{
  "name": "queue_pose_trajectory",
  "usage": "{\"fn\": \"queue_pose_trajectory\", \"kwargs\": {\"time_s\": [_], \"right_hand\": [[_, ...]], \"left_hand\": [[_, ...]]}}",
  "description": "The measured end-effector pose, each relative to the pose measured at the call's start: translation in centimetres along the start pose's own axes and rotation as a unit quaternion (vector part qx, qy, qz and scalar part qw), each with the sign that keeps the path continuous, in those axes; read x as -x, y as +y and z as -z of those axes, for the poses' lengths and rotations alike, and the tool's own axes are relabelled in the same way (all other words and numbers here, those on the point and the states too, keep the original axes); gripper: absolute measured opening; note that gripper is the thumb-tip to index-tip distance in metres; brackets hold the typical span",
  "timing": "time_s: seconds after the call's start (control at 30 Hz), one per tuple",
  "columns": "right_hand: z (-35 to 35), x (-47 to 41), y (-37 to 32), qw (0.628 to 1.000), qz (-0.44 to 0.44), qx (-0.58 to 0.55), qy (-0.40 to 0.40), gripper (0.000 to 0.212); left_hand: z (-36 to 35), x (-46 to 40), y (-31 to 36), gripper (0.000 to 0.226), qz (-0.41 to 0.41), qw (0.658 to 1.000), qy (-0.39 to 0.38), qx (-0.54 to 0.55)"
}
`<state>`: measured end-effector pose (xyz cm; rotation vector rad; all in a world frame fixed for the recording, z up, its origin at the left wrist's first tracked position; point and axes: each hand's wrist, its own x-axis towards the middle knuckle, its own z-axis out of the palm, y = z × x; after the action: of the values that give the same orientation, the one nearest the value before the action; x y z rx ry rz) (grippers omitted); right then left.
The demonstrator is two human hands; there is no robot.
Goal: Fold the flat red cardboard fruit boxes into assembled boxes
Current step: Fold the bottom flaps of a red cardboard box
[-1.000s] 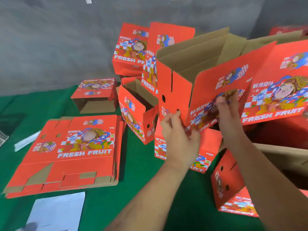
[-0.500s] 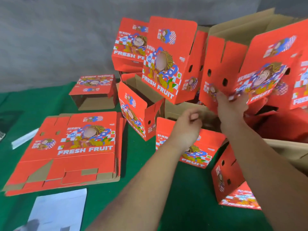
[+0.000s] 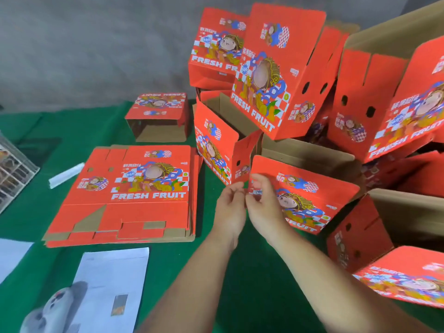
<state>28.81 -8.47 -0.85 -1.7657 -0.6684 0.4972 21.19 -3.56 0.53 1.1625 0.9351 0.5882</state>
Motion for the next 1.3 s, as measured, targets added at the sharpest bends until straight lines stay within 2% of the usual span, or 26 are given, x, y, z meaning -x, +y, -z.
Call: {"fn": "queue_pose_trajectory", "kwargs": {"time_s": [0.2, 0.33, 0.43, 0.5, 0.57, 0.63, 0.67, 0.7, 0.77, 0.83, 0.9, 0.93, 1.0, 1.07, 1.1, 1.17, 1.2, 1.23, 1.3], "right_hand": [[-5.2, -0.7, -0.3, 0.993, -0.045, 0.052, -0.095, 0.053], [-7.7, -1.9, 0.2, 0.986, -0.08, 0.068, -0.132, 0.056], [-9.5, -2.6, 1.3, 0.976, -0.123, 0.066, -0.167, 0.055], [-10.8, -3.0, 2.3, 0.966, -0.153, 0.062, -0.197, 0.056], [-12.0, -3.5, 3.1, 0.954, -0.198, 0.052, -0.22, 0.06], [-13.4, -3.9, 3.8, 0.938, -0.249, 0.039, -0.238, 0.068], [-14.0, -4.0, 4.0, 0.932, -0.265, 0.037, -0.247, 0.072], [-14.7, -3.9, 4.2, 0.927, -0.275, 0.028, -0.253, 0.074], [-15.8, -3.7, 4.5, 0.927, -0.284, 0.016, -0.245, 0.062], [-16.3, -3.5, 5.1, 0.934, -0.287, 0.053, -0.205, 0.052], [-16.0, -3.9, 6.0, 0.93, -0.324, 0.069, -0.159, 0.051], [-15.7, -4.2, 6.4, 0.927, -0.344, 0.046, -0.14, 0.041], [-14.3, -4.4, 6.9, 0.927, -0.358, 0.006, -0.112, 0.021], [-12.8, -4.4, 7.4, 0.936, -0.337, 0.007, -0.097, 0.021], [-12.0, -4.4, 7.6, 0.941, -0.325, 0.009, -0.091, 0.021], [-10.5, -4.4, 7.8, 0.947, -0.312, 0.008, -0.08, 0.017], [-9.8, -4.3, 7.7, 0.948, -0.311, 0.001, -0.076, 0.016], [-9.1, -4.3, 7.5, 0.947, -0.312, -0.004, -0.074, 0.018], [-7.7, -3.9, 7.0, 0.948, -0.309, -0.015, -0.072, 0.026]], "left_hand": [[5.3, -2.6, -0.9, 0.023, -0.002, 0.997, 0.073, -0.024], [9.0, -5.5, -2.1, 0.03, -0.008, 0.989, 0.108, -0.105], [12.1, -7.5, -3.0, 0.036, 0.018, 0.969, 0.109, -0.22], [14.7, -8.5, -4.1, 0.045, 0.049, 0.928, 0.102, -0.356], [16.9, -8.5, -5.1, 0.061, 0.083, 0.837, 0.076, -0.536], [18.4, -7.3, -6.1, 0.075, 0.092, 0.761, 0.028, -0.641], [18.7, -6.8, -6.6, 0.079, 0.084, 0.744, 0.005, -0.663], [18.6, -6.3, -7.0, 0.082, 0.075, 0.741, -0.016, -0.667], [17.6, -5.7, -7.3, 0.082, 0.064, 0.757, -0.058, -0.648], [16.5, -5.5, -7.6, 0.08, 0.045, 0.774, -0.083, -0.626], [16.2, -5.3, -7.8, 0.078, 0.017, 0.79, -0.093, -0.605], [16.4, -5.1, -8.0, 0.076, 0.002, 0.796, -0.088, -0.599], [17.3, -4.7, -8.3, 0.07, -0.025, 0.78, -0.034, -0.624], [19.2, -4.2, -8.3, 0.063, -0.041, 0.763, 0.103, -0.637], [20.7, -4.0, -8.2, 0.06, -0.031, 0.769, 0.183, -0.611], [24.3, -3.4, -8.2, 0.06, 0.041, 0.79, 0.319, -0.522], [26.3, -3.0, -8.2, 0.063, 0.083, 0.807, 0.358, -0.462], [28.0, -2.6, -8.3, 0.063, 0.097, 0.84, 0.365, -0.389], [29.8, -1.4, -8.5, 0.041, 0.046, 0.919, 0.313, -0.234]]}}
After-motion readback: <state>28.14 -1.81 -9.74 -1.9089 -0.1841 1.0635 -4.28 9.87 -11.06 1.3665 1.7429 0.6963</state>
